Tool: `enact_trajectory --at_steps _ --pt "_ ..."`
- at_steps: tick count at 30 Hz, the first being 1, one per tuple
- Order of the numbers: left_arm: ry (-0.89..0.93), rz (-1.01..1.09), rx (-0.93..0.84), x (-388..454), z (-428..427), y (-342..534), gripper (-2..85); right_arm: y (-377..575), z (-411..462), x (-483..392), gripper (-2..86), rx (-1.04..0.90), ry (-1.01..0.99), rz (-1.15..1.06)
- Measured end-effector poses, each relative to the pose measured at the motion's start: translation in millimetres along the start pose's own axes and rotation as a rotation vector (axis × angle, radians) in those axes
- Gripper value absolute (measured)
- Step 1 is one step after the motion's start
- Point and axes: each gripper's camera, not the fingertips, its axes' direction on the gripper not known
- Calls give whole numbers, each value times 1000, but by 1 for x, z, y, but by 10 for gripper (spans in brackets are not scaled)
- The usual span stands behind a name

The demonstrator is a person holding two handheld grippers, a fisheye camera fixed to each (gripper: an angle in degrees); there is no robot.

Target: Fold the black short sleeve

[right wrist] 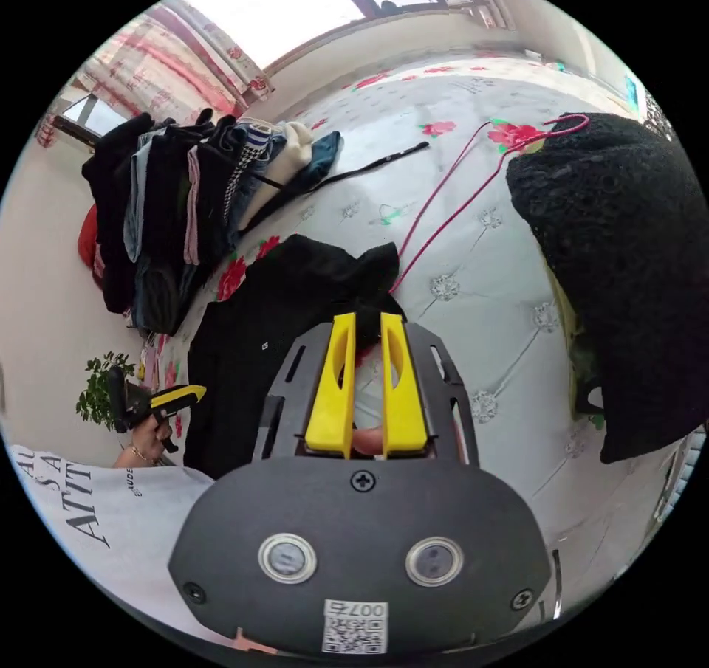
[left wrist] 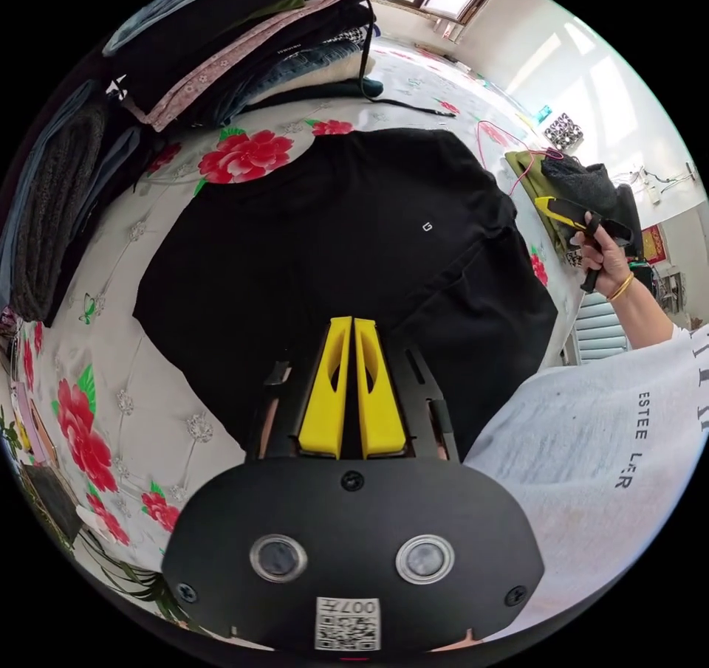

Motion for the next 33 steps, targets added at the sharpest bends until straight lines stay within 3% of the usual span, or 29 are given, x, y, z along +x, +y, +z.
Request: enact_trajectory --at_steps 10,16,19,22,24,27,30,33 --pt "-20 40 6 23 6 -16 -10 10 39 19 86 -52 -218 263" --pt "-17 -70 -4 12 5 16 -10 -14 50 -9 24 -69 -58 184" --pt "-40 -122 26 5 -6 36 -10 -27 33 -52 10 -4 -36 -48" --pt "-50 -194 47 -8 -11 57 -10 -26 26 -127 6 -24 44 -446" --pt "-59 -239 46 -17 -10 68 -10 -9 36 -189 7 -116 56 -793" --pt "-73 -306 53 -32 -8 81 -10 26 68 -242 15 -300 82 -1125" --pt "-72 -356 78 -43 -9 91 -10 59 104 -268 27 -457 182 -1312" --pt "-80 -376 98 -49 -8 101 -9 70 108 -281 38 -485 227 -1379"
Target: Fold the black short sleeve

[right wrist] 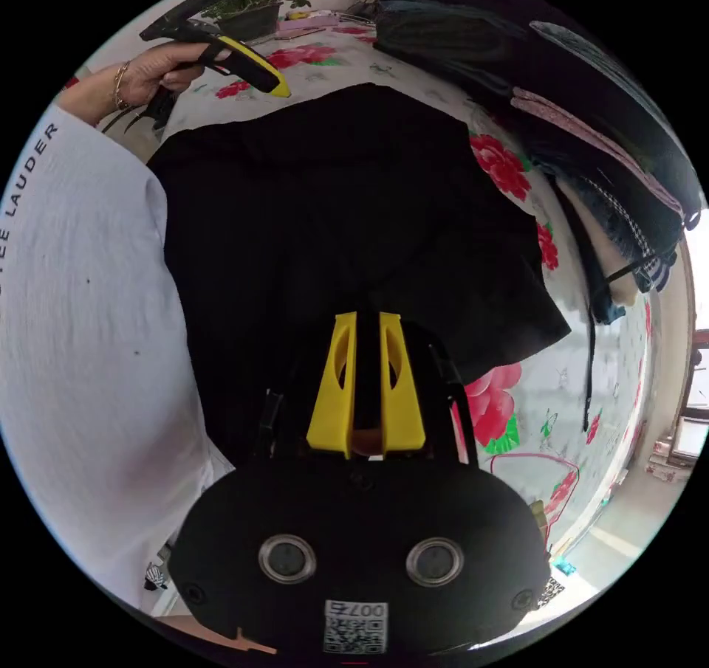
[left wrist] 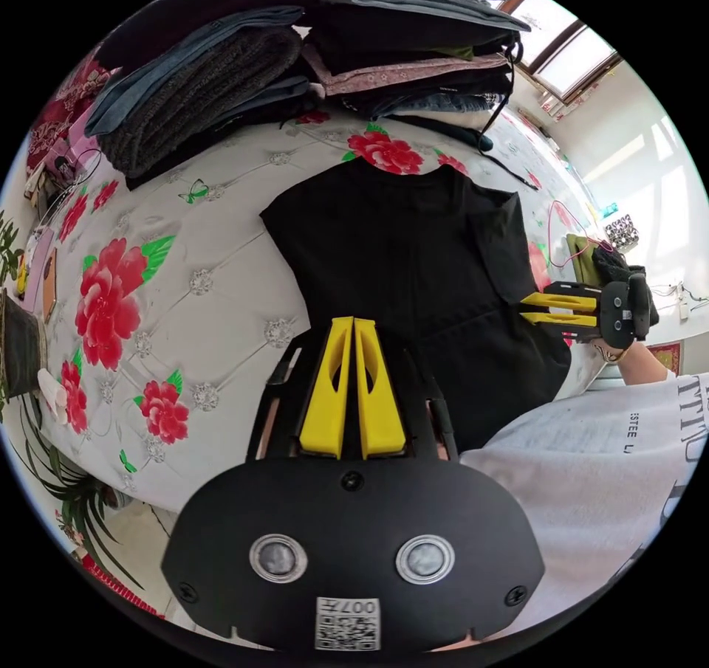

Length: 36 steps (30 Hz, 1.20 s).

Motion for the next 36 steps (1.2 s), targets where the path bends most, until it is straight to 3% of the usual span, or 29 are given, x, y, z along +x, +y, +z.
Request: enact_trajectory --at_steps 6,12,18,20,23,28,36 --pt "-10 -21 47 -26 10 -3 -5 3 -32 60 57 177 -85 297" --pt "33 -58 98 -69 27 -60 41 -18 -36 150 70 225 -83 499" --pt "76 -34 64 -83 72 -128 74 -79 -3 221 77 65 -79 486" --pt "21 -37 0 -78 92 -138 65 -92 11 230 71 16 -67 470" --pt "-89 11 40 -64 96 -135 19 -103 35 231 45 -47 -70 433" --pt "-26 67 37 -59 89 -125 -7 -91 29 225 6 -14 -43 373" --pt "136 193 295 -40 -28 -16 -9 16 -86 183 -1 350 -118 362"
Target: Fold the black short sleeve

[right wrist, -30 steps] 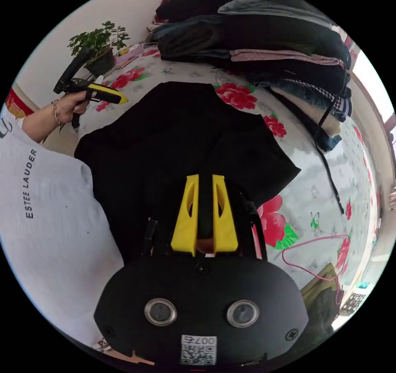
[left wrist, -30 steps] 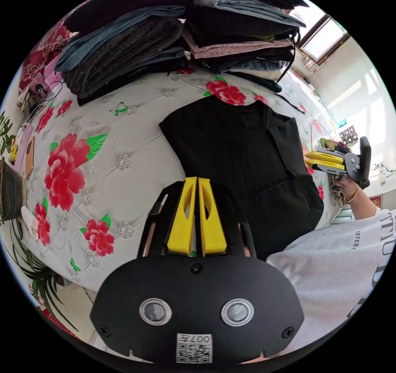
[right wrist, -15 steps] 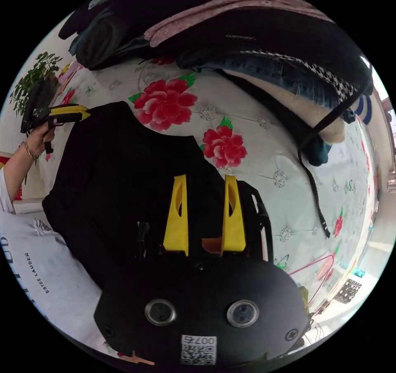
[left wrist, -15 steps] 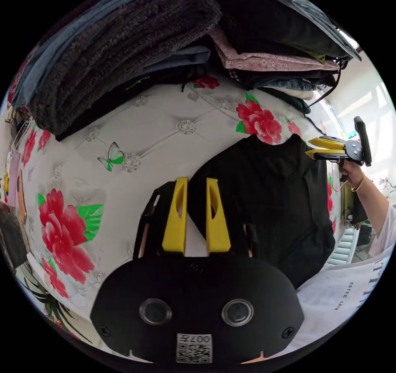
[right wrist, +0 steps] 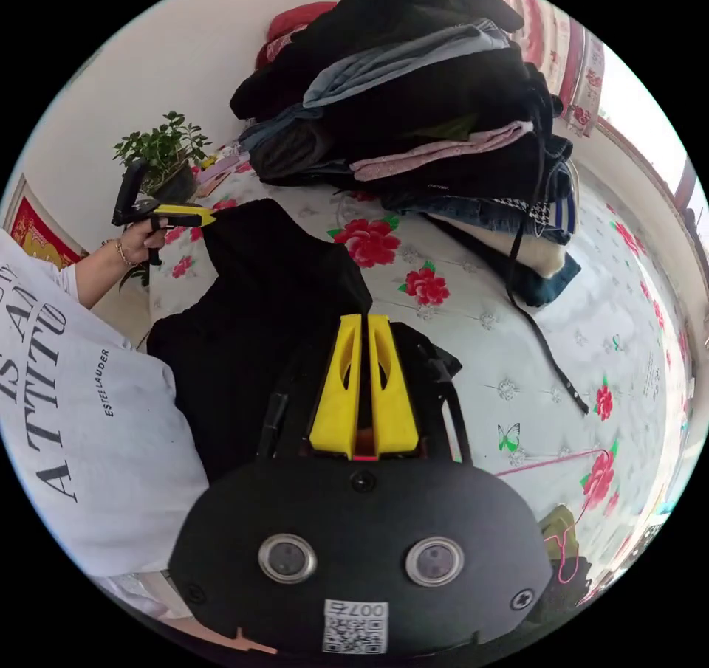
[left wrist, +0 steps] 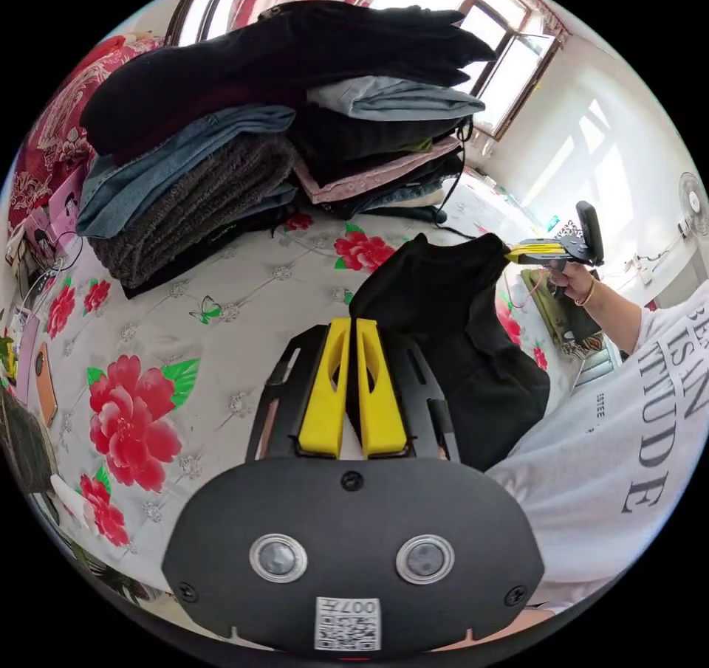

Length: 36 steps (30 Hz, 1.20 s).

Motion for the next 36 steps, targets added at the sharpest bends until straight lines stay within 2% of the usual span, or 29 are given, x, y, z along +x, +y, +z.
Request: enact_trajectory --at_steps 4,8,13,16,17,19,22,23,24,27,29,32,36 --pt "-5 78 -24 51 -49 69 -9 59 -44 -37 -1 40 -23 -21" --pt "3 52 -103 79 -61 132 -8 129 -55 -85 0 -22 -20 -20" --pt "-2 -84 -250 90 -5 224 -6 197 -8 -113 9 -155 -79 44" --pt "-38 -182 -321 87 32 258 -3 227 38 -100 28 -245 -160 241" --pt "-45 -195 -307 88 31 261 -2 236 47 -92 39 -269 -202 310" --pt "-52 -243 -241 89 15 267 2 248 37 -83 55 -201 -229 380" --pt "-87 -301 -185 85 -8 279 -1 277 5 -54 86 0 -191 585" --pt "-97 -319 -176 83 -12 283 -3 295 -2 -36 97 76 -188 715" --pt "-106 -358 -154 79 -20 290 -3 315 -4 -17 107 141 -224 848" --pt "-46 -490 -79 67 -38 313 14 350 8 16 126 226 -357 1036" --pt "6 -567 -24 62 -47 328 35 356 22 23 130 203 -402 1056" --pt "51 -654 49 62 -57 354 45 352 23 21 135 207 -320 1033" --pt "56 -728 62 68 -56 384 49 330 39 30 131 170 -468 982"
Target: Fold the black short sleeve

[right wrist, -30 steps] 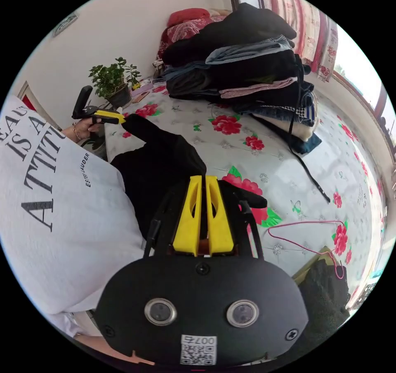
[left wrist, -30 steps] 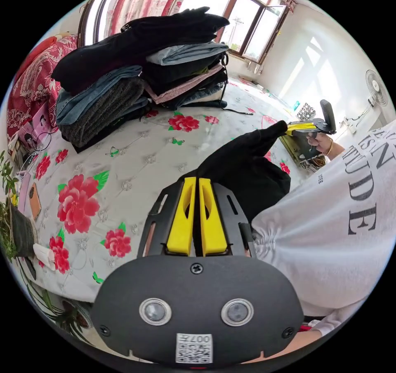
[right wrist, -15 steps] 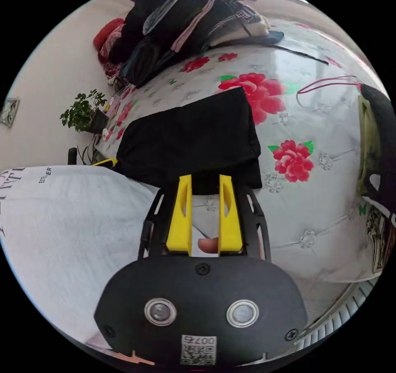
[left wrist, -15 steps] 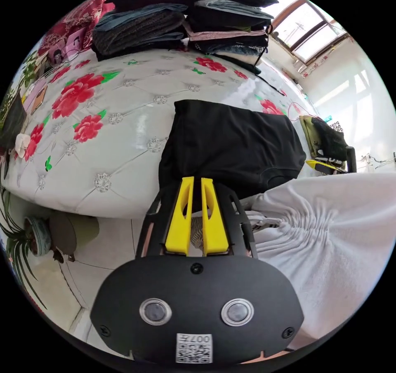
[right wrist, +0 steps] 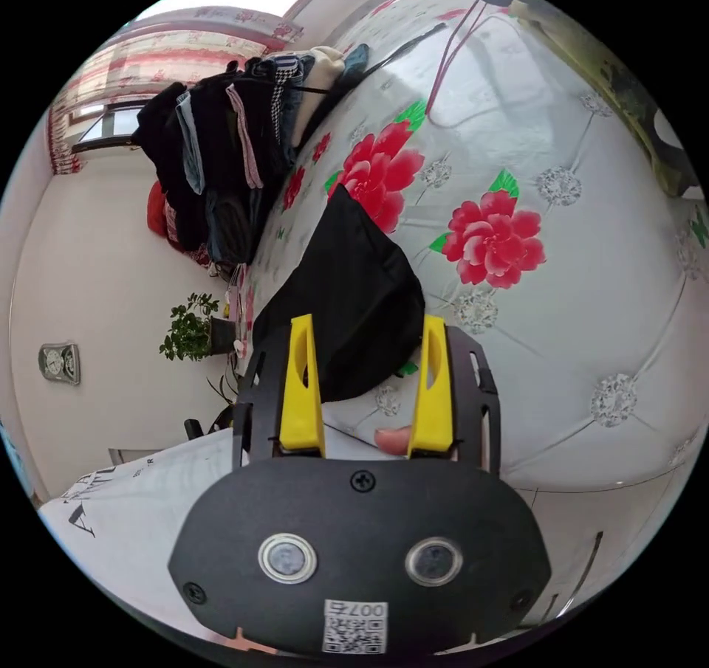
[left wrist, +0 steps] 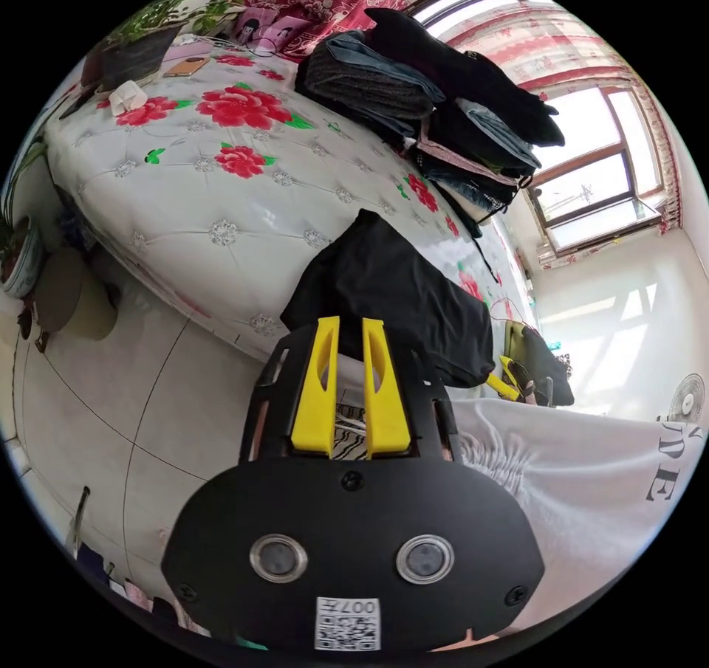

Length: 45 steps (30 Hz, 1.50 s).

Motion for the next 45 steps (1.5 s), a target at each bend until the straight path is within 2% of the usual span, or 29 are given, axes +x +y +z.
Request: enact_trajectory --at_steps 6,10,13,18,23,28,33,35,40,45 --pt "44 -118 58 -18 -17 35 55 -33 14 0 85 -54 32 25" --pt "25 -160 108 -25 -34 60 56 -53 7 -33 59 -41 44 -130" --pt "19 -187 124 -30 -40 75 57 -62 11 -96 49 -65 37 -386" --pt "36 -198 132 -40 -34 81 67 -17 69 -238 53 -241 41 -964" --pt "90 -194 109 -58 -8 60 78 31 147 -295 71 -473 42 -1144" --pt "158 -184 47 -83 21 23 109 8 151 -276 82 -450 193 -1050" --pt "173 -99 -46 -87 42 -13 125 -56 131 -193 90 -394 156 -544" --pt "160 -54 -89 -80 50 -30 112 -61 134 -175 90 -379 142 -445" --pt "31 68 -190 -53 71 -77 8 -59 166 -175 83 -394 169 -363" --pt "93 93 -226 -66 80 -116 -7 -74 217 -213 71 -443 243 -326"
